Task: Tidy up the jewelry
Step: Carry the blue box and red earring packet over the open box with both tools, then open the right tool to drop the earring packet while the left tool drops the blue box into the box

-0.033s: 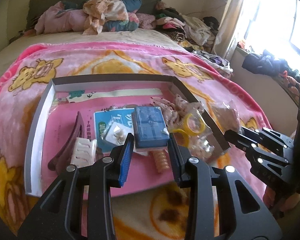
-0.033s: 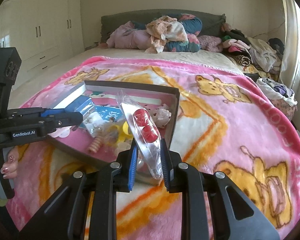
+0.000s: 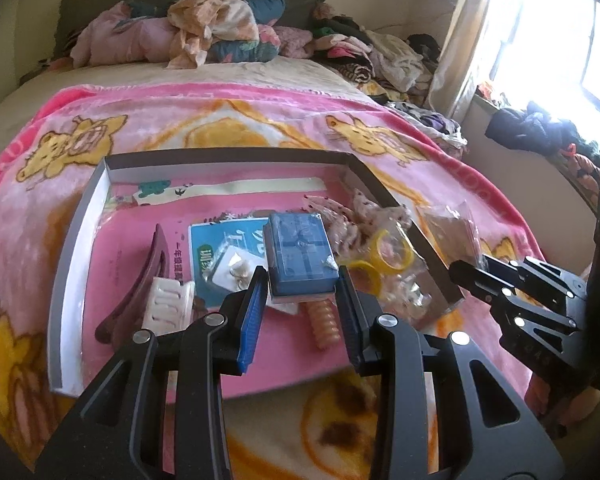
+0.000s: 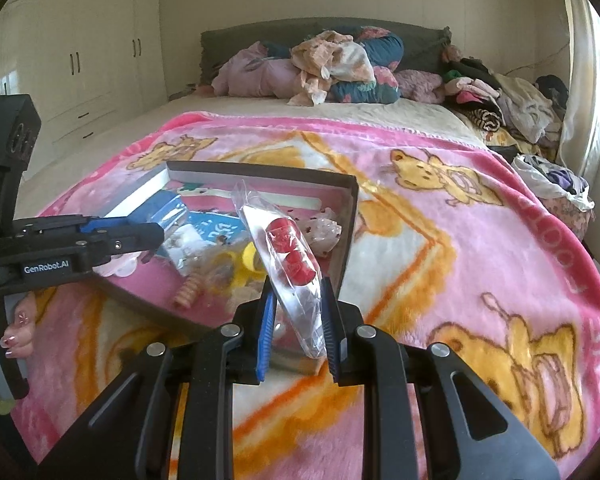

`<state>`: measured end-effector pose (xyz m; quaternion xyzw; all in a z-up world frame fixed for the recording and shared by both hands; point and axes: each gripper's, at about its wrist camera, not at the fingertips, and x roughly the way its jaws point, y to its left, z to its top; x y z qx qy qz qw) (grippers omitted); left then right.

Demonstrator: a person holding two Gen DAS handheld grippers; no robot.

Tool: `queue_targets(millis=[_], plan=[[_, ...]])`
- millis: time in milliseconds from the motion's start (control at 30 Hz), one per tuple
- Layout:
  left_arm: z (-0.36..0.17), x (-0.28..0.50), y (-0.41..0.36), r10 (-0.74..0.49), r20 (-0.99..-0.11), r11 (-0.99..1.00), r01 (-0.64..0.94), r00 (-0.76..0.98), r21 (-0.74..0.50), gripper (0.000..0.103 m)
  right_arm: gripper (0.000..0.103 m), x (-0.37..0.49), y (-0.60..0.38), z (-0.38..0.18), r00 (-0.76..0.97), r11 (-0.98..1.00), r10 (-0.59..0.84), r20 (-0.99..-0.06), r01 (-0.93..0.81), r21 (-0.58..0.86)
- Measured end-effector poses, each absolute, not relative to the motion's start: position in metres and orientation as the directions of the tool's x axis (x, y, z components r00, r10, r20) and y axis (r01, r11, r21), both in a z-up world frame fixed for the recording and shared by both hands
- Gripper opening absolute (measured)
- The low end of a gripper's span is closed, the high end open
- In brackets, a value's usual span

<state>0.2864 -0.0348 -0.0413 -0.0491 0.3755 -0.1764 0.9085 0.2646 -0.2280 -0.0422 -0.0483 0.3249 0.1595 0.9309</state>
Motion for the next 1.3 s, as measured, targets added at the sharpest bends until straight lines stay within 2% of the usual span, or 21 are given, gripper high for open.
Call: queue_targets(millis=[533, 700, 933, 1000, 1300], plan=[[-0.058, 0.317, -0.030, -0.312, -0.690, 0.950, 0.236, 0.653, -0.206, 0.027, 0.021, 0.314, -0.220, -0.039, 0.749, 0.954, 0.259, -0.610, -0.297, 0.041], [-0.062, 0.320, -0.029, -0.304, -0.697, 0.952, 0.228, 0.649, -0.203, 0.027, 0.021, 0.328, -0.208, -0.045, 0.733, 0.956, 0.230, -0.641, -0.293, 0.008], [-0.065, 0.322, -0.027, -0.299, -0.703, 0.954, 0.220, 0.645, -0.203, 0.027, 0.024, 0.329, -0.211, -0.054, 0.717, 0.961, 0.236, -0.656, -0.274, 0.046], [-0.066, 0.322, -0.027, -0.299, -0.704, 0.954, 0.220, 0.644, -0.205, 0.027, 0.031, 0.325, -0.213, -0.055, 0.717, 0.960, 0.243, -0.653, -0.274, 0.057], [-0.066, 0.321, -0.027, -0.296, -0.705, 0.955, 0.222, 0.645, -0.199, 0.027, 0.040, 0.307, -0.214, -0.051, 0.715, 0.954, 0.264, -0.647, -0.292, 0.067]])
